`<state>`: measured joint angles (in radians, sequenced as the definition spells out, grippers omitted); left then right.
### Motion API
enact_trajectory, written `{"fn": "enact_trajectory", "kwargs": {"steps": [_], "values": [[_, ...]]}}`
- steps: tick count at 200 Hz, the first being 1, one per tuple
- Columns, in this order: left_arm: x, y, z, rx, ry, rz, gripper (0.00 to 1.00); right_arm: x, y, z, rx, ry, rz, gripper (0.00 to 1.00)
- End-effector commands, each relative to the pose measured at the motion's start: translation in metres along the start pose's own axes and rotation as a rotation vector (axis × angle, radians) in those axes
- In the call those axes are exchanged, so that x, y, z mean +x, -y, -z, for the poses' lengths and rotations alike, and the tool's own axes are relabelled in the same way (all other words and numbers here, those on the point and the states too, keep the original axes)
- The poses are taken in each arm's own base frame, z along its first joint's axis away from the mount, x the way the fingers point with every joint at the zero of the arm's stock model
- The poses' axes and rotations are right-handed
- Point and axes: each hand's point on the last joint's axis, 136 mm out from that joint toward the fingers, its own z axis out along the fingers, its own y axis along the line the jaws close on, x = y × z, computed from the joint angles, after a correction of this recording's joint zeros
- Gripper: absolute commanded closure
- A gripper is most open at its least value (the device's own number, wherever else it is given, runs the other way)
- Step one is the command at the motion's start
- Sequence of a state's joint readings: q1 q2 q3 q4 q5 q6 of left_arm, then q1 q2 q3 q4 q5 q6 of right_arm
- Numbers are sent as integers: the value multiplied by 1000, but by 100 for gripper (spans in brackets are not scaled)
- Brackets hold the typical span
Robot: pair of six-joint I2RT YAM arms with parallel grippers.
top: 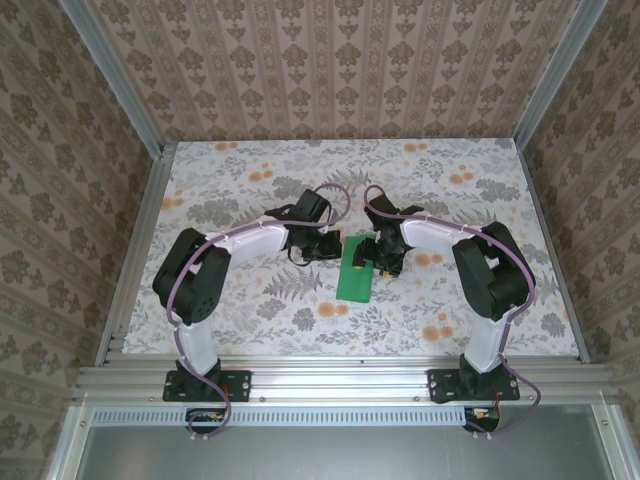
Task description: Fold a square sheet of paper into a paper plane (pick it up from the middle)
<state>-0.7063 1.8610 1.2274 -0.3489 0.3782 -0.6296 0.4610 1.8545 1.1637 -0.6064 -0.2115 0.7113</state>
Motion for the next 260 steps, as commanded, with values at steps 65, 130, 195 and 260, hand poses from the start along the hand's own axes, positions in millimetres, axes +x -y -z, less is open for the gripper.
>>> {"fn": "enact_trajectory", "kwargs": {"steps": [65, 130, 195, 260], "values": [[-5, -5, 25, -69, 60, 29, 100, 0, 20, -9, 61, 12, -19, 34], [-4, -2, 27, -52, 66, 28, 100, -2, 11, -3, -17, 23, -21, 35], [-5, 0, 29, -38, 69, 19, 100, -2, 11, -9, -15, 4, -15, 34], [-2, 9, 20, -10, 33, -3, 100, -1, 17, -16, 29, -13, -18, 33]]}}
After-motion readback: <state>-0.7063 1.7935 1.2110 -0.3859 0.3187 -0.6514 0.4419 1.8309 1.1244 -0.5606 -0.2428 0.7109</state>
